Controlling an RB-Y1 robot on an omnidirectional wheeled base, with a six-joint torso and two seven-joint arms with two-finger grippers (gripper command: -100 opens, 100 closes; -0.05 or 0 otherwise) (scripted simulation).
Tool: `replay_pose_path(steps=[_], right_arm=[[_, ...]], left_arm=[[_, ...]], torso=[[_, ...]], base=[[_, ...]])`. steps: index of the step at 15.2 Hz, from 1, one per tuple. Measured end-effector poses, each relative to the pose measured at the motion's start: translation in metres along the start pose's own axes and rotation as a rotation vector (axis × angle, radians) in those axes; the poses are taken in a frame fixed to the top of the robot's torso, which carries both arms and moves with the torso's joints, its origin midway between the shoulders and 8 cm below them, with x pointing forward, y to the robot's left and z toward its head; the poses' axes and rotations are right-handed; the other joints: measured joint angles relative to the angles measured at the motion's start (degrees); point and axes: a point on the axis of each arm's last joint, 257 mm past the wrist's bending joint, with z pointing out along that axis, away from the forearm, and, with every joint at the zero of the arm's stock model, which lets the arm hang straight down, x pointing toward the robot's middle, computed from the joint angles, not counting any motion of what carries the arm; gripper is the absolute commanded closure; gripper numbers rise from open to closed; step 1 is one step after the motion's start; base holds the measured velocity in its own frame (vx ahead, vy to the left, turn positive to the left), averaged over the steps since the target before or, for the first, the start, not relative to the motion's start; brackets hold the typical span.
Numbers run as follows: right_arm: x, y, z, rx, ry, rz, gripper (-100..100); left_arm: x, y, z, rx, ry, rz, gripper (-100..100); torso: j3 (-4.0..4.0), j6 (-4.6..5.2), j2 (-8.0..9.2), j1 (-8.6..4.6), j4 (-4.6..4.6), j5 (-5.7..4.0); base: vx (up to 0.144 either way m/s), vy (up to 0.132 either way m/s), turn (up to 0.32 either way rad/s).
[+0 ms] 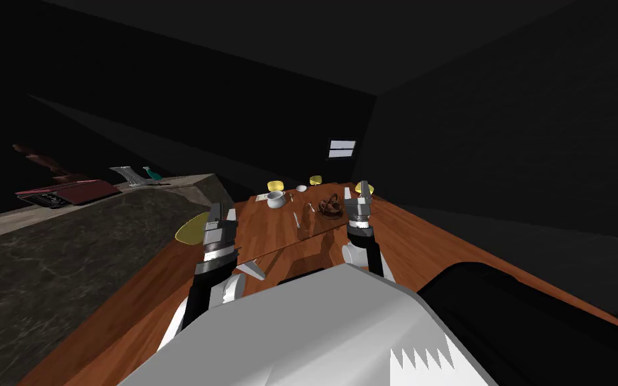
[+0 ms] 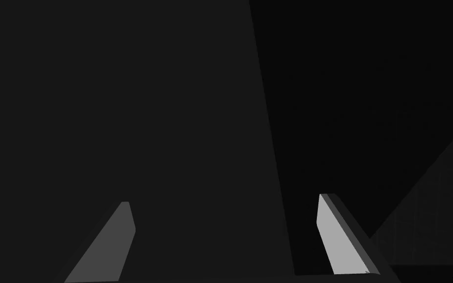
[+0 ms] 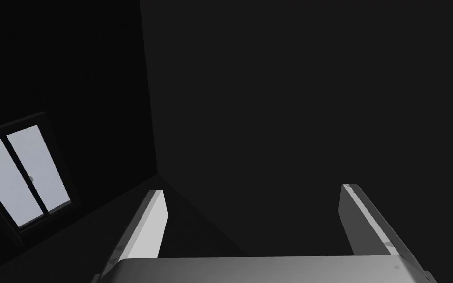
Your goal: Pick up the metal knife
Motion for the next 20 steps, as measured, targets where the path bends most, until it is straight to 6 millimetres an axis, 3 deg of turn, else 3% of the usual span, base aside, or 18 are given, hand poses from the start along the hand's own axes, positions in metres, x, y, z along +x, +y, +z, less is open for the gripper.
replay_pose_path(steps=[9,13,20], right_arm=[[0.000,0.000,0.000,0.000,0.000,0.000,0],[0.000,0.000,0.000,0.000,0.000,0.000,0],[0.000,0.000,0.000,0.000,0.000,0.000,0]], left_arm=[[0.037,0.028,-0.018,-0.031,0.213,0.156,-100],[0.062,0.051,-0.036,-0.052,0.342,0.255,-100],[0.087,0.093,-0.076,-0.077,0.566,0.430,-100]], torso=[[0.01,0.02,0.02,0.07,0.00,0.02],[0.01,0.05,0.02,0.07,0.00,0.01],[-0.01,0.04,-0.02,0.06,0.00,0.01]], base=[[-0.004,0.011,-0.207],[-0.004,0.012,-0.324],[0.000,0.006,-0.296]])
